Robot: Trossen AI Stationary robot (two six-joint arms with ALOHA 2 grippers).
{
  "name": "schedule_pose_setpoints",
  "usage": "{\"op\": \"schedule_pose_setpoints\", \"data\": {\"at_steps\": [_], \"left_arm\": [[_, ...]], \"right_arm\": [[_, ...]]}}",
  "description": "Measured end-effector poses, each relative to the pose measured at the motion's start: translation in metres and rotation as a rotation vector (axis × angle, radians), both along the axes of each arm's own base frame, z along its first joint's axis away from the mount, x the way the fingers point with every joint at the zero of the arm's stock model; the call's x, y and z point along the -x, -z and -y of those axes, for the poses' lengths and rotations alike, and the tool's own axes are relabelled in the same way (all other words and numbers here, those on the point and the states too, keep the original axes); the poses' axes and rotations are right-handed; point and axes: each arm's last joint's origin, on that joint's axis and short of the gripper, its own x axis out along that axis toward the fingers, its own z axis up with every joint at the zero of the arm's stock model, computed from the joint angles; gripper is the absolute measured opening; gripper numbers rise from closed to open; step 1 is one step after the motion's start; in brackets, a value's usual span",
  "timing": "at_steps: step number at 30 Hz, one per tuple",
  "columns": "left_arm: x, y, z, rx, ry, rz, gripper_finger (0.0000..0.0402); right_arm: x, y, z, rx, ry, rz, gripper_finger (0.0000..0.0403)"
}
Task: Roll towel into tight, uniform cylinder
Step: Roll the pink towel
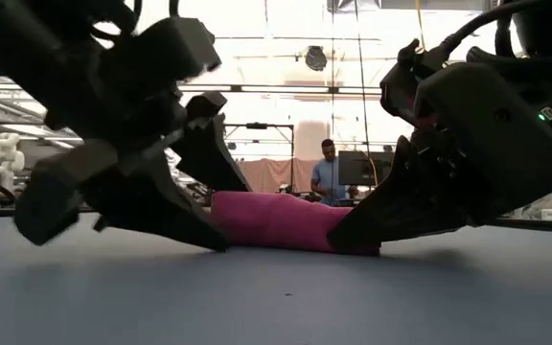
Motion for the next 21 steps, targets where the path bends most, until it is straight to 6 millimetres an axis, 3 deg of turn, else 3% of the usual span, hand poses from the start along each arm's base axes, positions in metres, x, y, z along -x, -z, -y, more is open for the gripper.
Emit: {"op": "schedule_pose_setpoints", "data": {"at_steps": [8,21], "left_arm": [[-0.002,0.0,0.002,-0.006,0.005,0.028,0.0231],[0.007,-0.003,0.022,-0.059,0.058,0.078,0.0228]], "right_arm": [[0.0,0.0,0.0,-0.008,0.006,-0.001,0.0066],[0.0,0.001,0.0,-0.018,0.003,-0.005,0.0066]]}}
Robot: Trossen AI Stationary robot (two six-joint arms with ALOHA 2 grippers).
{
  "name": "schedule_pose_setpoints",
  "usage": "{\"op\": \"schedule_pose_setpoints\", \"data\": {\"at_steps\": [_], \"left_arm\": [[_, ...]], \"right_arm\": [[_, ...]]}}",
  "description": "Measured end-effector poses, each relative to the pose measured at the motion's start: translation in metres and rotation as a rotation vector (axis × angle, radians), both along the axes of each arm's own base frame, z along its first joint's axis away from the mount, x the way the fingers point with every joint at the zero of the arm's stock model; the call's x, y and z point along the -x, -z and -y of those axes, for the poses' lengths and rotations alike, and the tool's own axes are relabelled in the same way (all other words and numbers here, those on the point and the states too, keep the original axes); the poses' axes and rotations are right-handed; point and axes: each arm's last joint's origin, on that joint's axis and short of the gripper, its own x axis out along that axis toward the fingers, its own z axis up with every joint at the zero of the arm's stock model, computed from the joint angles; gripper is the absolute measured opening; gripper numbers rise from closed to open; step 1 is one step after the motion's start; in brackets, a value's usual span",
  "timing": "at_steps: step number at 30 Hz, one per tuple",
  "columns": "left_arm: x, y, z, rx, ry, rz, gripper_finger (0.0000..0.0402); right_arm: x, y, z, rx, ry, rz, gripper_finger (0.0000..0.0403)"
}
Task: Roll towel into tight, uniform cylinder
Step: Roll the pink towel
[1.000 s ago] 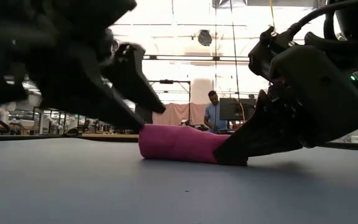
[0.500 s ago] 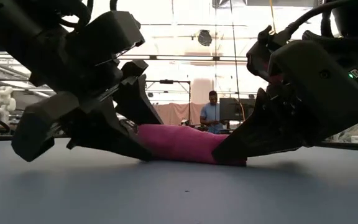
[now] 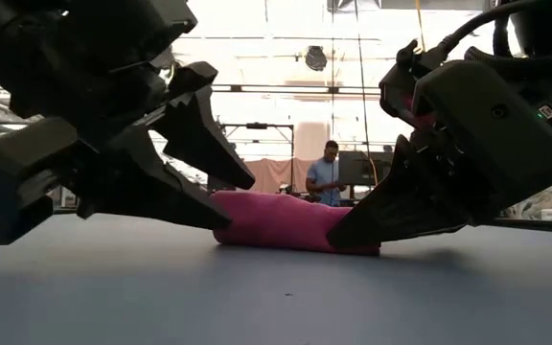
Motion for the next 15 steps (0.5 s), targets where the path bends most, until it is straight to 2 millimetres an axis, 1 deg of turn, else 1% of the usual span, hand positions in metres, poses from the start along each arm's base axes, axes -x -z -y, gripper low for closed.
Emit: {"op": "schedule_pose_setpoints", "data": {"at_steps": [4,10,15], "left_arm": [[0.001,0.0,0.0,-0.022,0.005,-0.006,0.0228],[-0.005,0.003,-0.013,-0.02,-0.024,-0.041,0.0228],[-0.008,0.005,-0.022,0.016,-0.027,-0.077,0.0228]], "right_arm": [[0.0,0.0,0.0,-0.004,0.003,0.001,0.0066],[0.0,0.0,0.0,-0.012,0.007,0.002,0.0066],[0.0,0.0,0.0,-0.012,0.007,0.002,0.0066]]}}
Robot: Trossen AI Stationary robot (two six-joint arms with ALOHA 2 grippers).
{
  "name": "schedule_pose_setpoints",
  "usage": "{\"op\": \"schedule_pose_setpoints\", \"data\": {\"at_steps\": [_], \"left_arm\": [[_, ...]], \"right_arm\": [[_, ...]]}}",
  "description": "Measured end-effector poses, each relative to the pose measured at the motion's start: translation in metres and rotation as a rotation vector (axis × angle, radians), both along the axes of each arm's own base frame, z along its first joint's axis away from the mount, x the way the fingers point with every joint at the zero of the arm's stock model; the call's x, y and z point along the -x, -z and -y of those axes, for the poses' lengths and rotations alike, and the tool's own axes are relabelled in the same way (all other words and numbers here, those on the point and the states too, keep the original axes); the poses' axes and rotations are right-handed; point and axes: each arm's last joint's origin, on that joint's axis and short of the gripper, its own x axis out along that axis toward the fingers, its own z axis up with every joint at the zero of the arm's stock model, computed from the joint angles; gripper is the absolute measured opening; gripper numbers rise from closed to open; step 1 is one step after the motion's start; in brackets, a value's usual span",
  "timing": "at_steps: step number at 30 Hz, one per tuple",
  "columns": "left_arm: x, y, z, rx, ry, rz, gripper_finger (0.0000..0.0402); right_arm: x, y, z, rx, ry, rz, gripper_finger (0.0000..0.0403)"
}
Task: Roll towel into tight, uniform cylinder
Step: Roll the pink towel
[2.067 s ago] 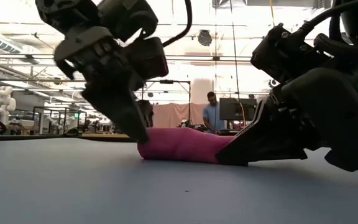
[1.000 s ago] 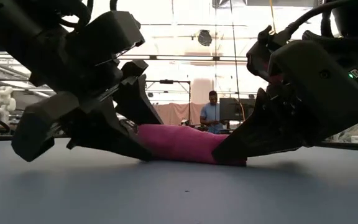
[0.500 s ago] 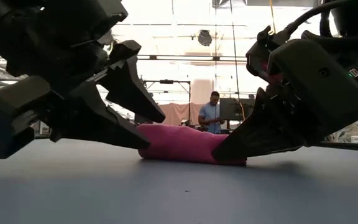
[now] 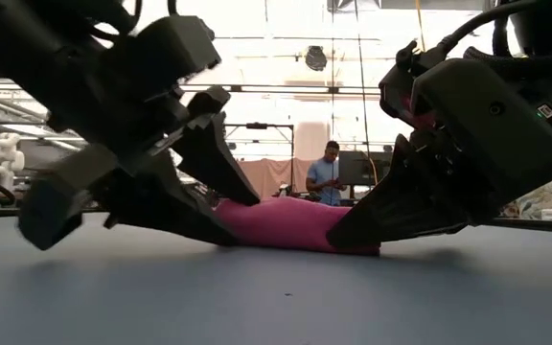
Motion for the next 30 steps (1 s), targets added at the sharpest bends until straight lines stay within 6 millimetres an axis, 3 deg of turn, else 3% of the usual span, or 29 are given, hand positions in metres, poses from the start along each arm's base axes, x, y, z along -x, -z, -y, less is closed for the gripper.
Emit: {"op": "schedule_pose_setpoints", "data": {"at_steps": [22,30], "left_arm": [[-0.013,0.001,-0.027,0.101,-0.01,-0.052,0.0228],[-0.017,0.003,-0.04,0.216,-0.03,-0.098,0.0173]], "right_arm": [[0.0,0.0,0.0,0.002,-0.003,-0.001,0.0066],[0.0,0.0,0.0,0.014,-0.012,-0.004,0.0066]]}}
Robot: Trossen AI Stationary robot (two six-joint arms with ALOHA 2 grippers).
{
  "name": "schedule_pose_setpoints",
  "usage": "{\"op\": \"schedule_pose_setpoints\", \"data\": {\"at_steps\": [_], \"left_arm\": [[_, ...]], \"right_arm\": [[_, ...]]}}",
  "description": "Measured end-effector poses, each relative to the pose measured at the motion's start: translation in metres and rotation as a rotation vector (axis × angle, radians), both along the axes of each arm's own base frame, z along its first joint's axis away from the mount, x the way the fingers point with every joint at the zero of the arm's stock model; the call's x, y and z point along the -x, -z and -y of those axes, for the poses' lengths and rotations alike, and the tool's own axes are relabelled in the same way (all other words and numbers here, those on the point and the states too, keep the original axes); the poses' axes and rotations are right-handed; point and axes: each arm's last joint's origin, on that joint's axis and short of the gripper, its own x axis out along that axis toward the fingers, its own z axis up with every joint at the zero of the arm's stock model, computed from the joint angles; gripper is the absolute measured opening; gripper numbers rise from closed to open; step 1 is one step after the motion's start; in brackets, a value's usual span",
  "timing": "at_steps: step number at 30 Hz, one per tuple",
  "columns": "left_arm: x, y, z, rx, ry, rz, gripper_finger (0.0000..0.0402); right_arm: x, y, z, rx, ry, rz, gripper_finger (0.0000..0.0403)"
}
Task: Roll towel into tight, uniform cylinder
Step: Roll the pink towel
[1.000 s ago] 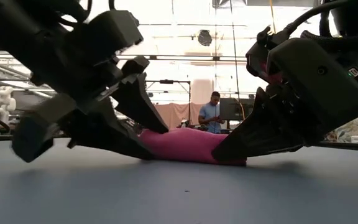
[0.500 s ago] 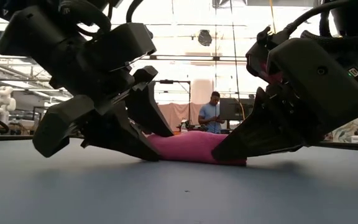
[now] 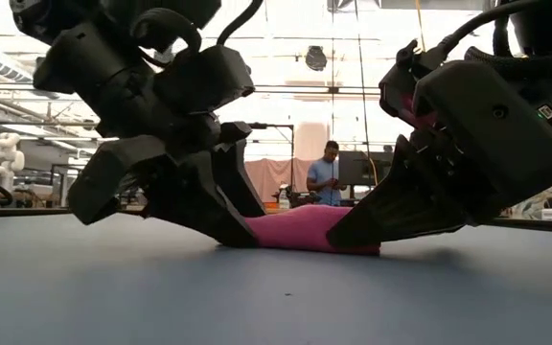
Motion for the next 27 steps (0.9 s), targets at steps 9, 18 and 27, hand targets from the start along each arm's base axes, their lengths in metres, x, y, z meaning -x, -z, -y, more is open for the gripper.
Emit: {"op": "schedule_pose_setpoints", "data": {"at_steps": [9,18,27], "left_arm": [[-0.002,0.002,-0.01,0.111,-0.007,-0.049,0.0095],[-0.005,0.004,-0.025,0.265,-0.063,-0.1,0.0046],[-0.011,0.003,-0.042,0.456,-0.098,-0.15,0.0046]], "right_arm": [[0.006,-0.007,-0.009,0.214,-0.134,-0.013,0.0094],[0.026,-0.016,-0.036,0.541,-0.172,0.063,0.0227],[0.016,-0.023,-0.034,0.568,-0.148,0.131,0.0287]]}}
